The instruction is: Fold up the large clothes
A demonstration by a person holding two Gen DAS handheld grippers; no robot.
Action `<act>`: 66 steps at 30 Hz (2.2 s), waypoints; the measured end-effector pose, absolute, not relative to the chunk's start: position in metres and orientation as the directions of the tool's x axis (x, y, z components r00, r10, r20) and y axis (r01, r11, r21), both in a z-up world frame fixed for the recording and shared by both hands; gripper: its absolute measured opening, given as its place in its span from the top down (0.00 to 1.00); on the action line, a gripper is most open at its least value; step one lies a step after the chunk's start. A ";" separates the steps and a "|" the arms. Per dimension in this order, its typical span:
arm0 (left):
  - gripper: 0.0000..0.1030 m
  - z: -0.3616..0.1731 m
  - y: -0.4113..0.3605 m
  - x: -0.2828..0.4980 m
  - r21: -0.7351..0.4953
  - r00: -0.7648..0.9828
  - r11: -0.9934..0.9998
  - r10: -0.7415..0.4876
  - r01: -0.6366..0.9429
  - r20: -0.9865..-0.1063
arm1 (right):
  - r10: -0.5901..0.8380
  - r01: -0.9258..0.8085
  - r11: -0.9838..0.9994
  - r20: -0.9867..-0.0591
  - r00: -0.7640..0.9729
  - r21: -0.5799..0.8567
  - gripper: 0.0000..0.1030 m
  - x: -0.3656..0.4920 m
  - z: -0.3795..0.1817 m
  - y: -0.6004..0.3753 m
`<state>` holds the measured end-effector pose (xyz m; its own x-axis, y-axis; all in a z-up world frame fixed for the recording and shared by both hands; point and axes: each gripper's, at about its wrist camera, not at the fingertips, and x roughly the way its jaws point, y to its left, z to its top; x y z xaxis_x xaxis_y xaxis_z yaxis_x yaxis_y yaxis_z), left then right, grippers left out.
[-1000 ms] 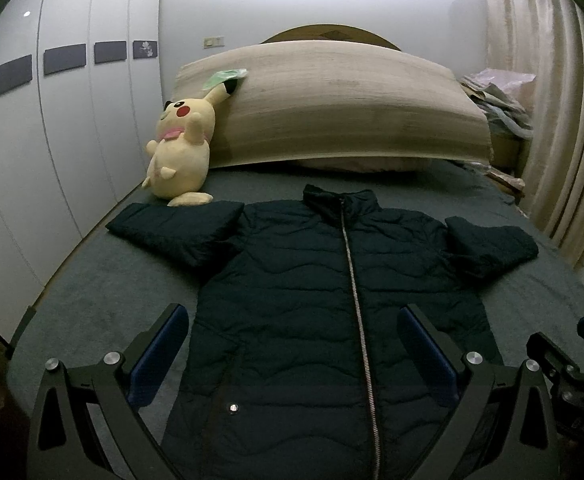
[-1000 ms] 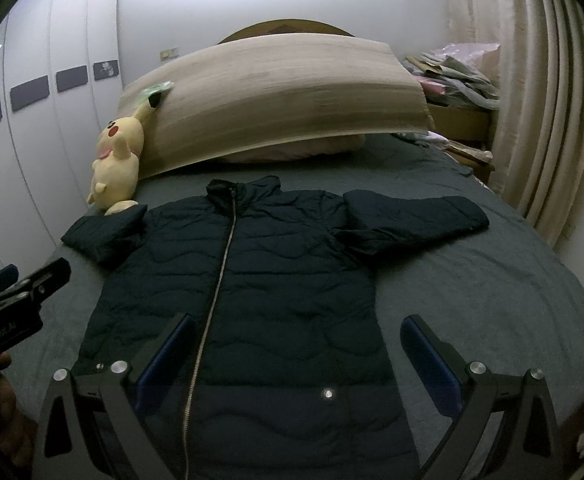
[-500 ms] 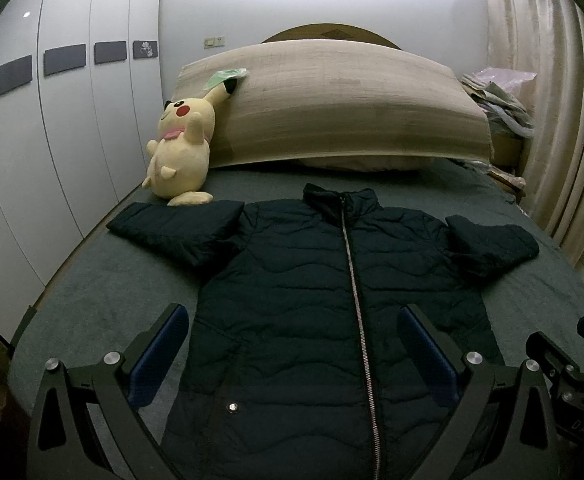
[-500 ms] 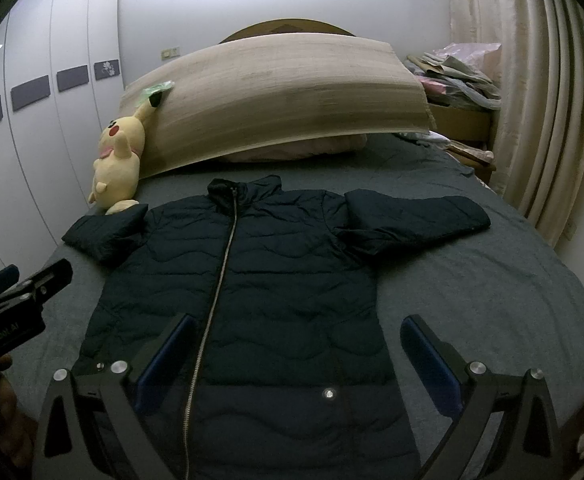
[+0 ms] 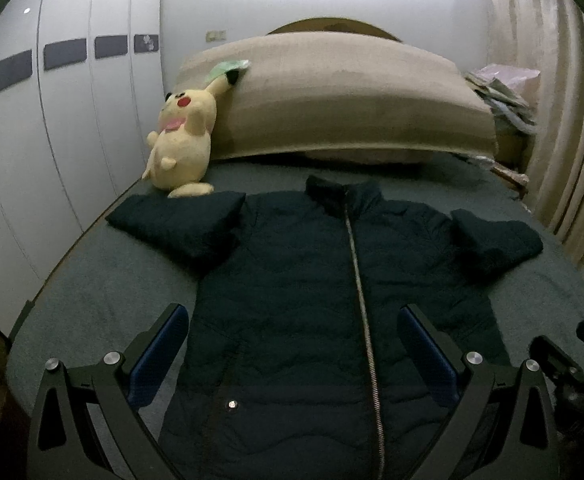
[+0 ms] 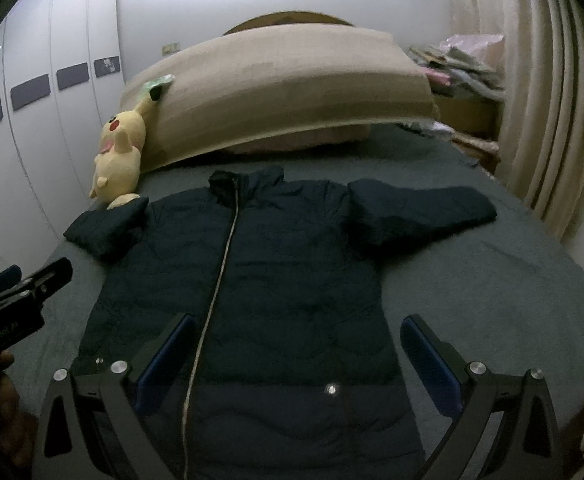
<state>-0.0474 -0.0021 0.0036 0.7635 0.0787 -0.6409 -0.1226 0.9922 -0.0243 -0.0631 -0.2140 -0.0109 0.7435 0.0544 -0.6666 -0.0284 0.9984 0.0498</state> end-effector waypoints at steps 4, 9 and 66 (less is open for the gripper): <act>0.00 -0.031 0.010 -0.032 0.003 0.712 0.985 0.126 -0.172 -0.690 | 0.180 -0.045 0.978 -0.715 0.676 0.204 0.00 -0.054 -0.038 -0.243; 0.00 -0.075 0.019 -0.013 0.019 0.635 0.978 0.149 -0.208 -0.758 | 0.296 0.038 0.909 -0.706 0.644 0.416 0.00 -0.038 -0.072 -0.310; 0.00 -0.104 0.122 -0.011 -0.229 0.662 0.887 0.107 -0.400 -0.742 | 0.333 -0.387 0.911 -0.810 0.482 0.144 0.00 0.201 -0.004 -0.177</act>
